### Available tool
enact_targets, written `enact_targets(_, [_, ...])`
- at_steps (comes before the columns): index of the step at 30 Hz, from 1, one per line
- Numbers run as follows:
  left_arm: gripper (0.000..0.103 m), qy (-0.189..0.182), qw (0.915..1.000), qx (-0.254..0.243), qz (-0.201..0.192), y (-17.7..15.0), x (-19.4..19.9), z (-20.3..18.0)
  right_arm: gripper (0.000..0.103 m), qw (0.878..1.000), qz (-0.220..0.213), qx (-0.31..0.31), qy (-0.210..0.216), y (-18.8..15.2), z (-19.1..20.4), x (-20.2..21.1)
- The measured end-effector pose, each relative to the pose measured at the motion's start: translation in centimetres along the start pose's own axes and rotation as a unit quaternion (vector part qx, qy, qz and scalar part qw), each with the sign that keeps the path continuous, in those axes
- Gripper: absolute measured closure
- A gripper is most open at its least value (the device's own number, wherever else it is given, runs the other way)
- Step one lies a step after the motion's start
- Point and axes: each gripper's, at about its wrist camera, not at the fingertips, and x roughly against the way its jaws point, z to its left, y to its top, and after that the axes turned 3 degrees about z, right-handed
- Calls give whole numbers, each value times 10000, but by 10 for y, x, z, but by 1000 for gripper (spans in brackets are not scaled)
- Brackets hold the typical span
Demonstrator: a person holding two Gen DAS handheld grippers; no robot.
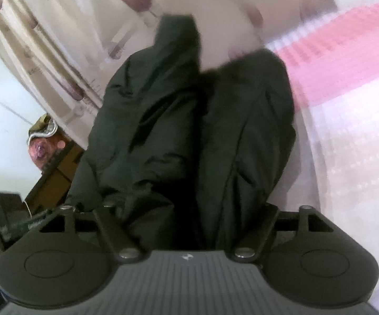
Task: Fold large clothes
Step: 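Open both grippers and lift them away from the folded jacket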
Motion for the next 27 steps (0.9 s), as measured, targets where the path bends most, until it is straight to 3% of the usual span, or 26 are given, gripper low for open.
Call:
enact_targets(3, [0, 439, 9984, -278, -228, -1, 15, -14, 22, 9993, -157, 228, -257, 1, 16, 8])
enact_targets(7, [0, 1258, 9838, -1053, -717, -2, 41, -48, 21, 9898, -833, 705, -915, -8, 52, 44])
enact_targets(8, [0, 1315, 9812, -1137, -842, -2, 49, -54, 21, 9861, -987, 809, -1064, -11, 60, 52])
enact_targets(10, [0, 1369, 9777, -1194, -1055, 0, 64, -66, 9, 9750, -1438, 1106, -1283, -24, 81, 72])
enact_targets(13, [0, 1497, 9722, -1165, -1373, 6, 85, -86, 1, 9560, -2053, 1569, -1391, -45, 112, 98])
enact_targets(16, [0, 1888, 9638, -1004, -1592, 13, 101, -107, 1, 9481, -2155, 1922, -1334, -59, 136, 112])
enact_targets(22, [0, 2153, 9514, -875, -2019, 27, 138, -129, 0, 9485, -2157, 1967, -1229, -69, 160, 121])
enact_targets(23, [0, 2166, 9506, -828, -2065, 28, 145, -130, 0, 9484, -2161, 1970, -1228, -70, 162, 124])
enact_targets(27, [0, 1736, 9657, -622, -1825, 40, 161, -130, 0, 9436, -2218, 2099, -1282, -75, 174, 133])
